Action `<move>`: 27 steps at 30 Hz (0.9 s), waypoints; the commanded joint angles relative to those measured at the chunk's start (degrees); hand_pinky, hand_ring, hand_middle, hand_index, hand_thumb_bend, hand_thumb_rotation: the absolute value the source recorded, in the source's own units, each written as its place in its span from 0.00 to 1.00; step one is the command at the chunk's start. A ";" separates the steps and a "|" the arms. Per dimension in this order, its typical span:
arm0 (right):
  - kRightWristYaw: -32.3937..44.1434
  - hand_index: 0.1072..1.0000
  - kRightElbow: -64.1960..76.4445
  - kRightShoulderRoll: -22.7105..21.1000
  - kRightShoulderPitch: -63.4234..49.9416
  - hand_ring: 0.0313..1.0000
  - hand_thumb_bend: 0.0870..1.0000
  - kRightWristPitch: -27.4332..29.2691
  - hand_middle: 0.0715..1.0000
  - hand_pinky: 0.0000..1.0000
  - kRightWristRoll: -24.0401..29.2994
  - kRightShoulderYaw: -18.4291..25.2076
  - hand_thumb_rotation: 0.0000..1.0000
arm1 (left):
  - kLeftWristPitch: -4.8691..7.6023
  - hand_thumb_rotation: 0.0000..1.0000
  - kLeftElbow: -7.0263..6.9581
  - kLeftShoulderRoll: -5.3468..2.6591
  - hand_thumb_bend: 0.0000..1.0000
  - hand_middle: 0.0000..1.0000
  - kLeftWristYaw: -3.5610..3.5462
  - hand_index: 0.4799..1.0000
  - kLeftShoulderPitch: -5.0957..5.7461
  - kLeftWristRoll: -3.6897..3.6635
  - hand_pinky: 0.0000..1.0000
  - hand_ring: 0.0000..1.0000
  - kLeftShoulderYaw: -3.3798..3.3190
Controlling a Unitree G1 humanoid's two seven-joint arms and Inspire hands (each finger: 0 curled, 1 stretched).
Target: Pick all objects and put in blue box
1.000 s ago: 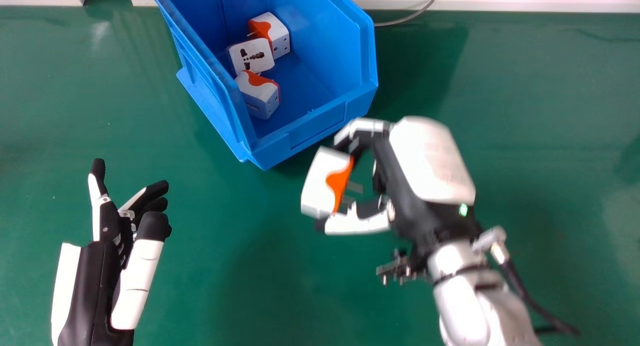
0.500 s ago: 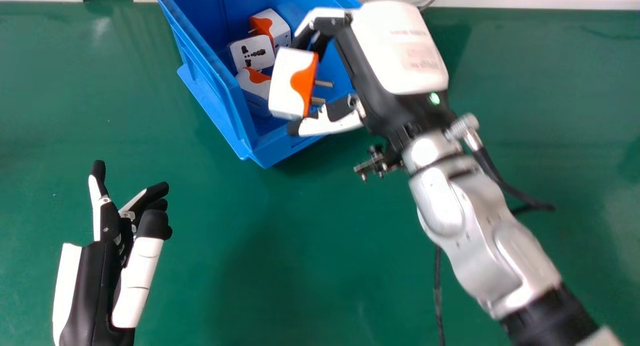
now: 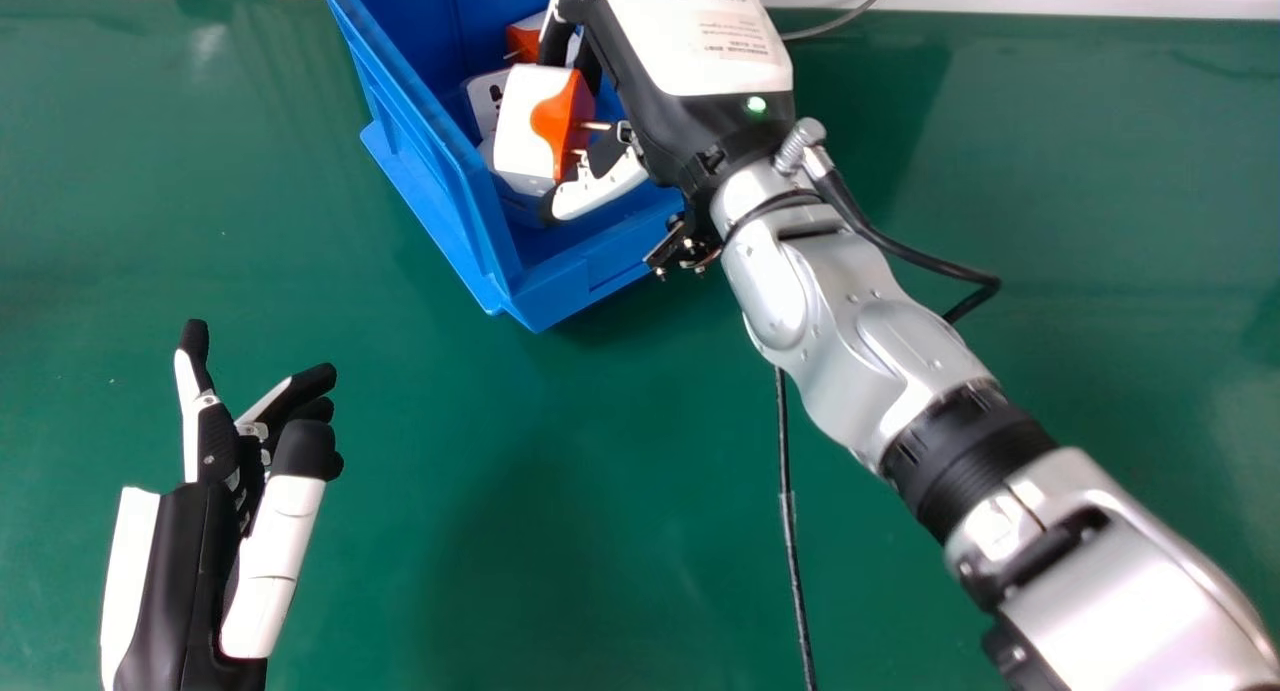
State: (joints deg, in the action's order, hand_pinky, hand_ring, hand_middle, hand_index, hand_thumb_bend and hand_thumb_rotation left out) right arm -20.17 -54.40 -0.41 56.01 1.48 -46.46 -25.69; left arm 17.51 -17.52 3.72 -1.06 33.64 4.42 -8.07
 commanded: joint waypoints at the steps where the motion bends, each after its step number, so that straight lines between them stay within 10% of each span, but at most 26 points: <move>1: -2.45 0.46 -1.05 0.48 4.45 0.21 0.45 0.85 0.28 0.14 0.67 -0.29 0.07 | 0.50 0.98 -1.65 -0.08 0.92 0.85 0.07 0.78 0.74 -0.17 0.74 0.83 0.06; 5: -4.34 0.43 -6.06 1.63 7.56 0.42 0.47 -1.06 0.42 0.35 -0.08 -1.74 0.01 | 0.74 0.98 -1.73 -0.08 0.92 0.85 -0.14 0.78 0.98 -0.64 0.74 0.83 0.05; 12: -8.18 0.42 -8.63 1.28 7.99 0.51 0.46 -1.01 0.51 0.42 -1.55 -4.97 0.04 | 0.13 0.98 -2.86 -0.02 0.93 0.85 -0.17 0.78 1.75 -0.38 0.74 0.83 0.18; 16: -8.52 0.84 -8.07 1.16 8.21 0.85 0.33 -2.04 0.91 0.74 -2.08 -6.11 0.34 | -0.02 0.99 -2.93 0.18 0.94 0.85 -0.33 0.78 1.78 -0.52 0.74 0.83 0.04; 27: -9.94 0.95 -5.59 1.34 6.18 0.95 0.28 -3.75 1.00 0.82 0.03 -5.11 0.40 | 0.16 0.98 -1.69 0.29 0.94 0.84 -0.23 0.77 0.69 -0.48 0.74 0.83 0.03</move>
State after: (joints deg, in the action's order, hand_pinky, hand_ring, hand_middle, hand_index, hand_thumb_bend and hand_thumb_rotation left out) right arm -28.14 -62.23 1.04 60.48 -2.01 -46.96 -31.54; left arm 17.03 -19.03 3.78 -1.25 34.39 3.95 -7.98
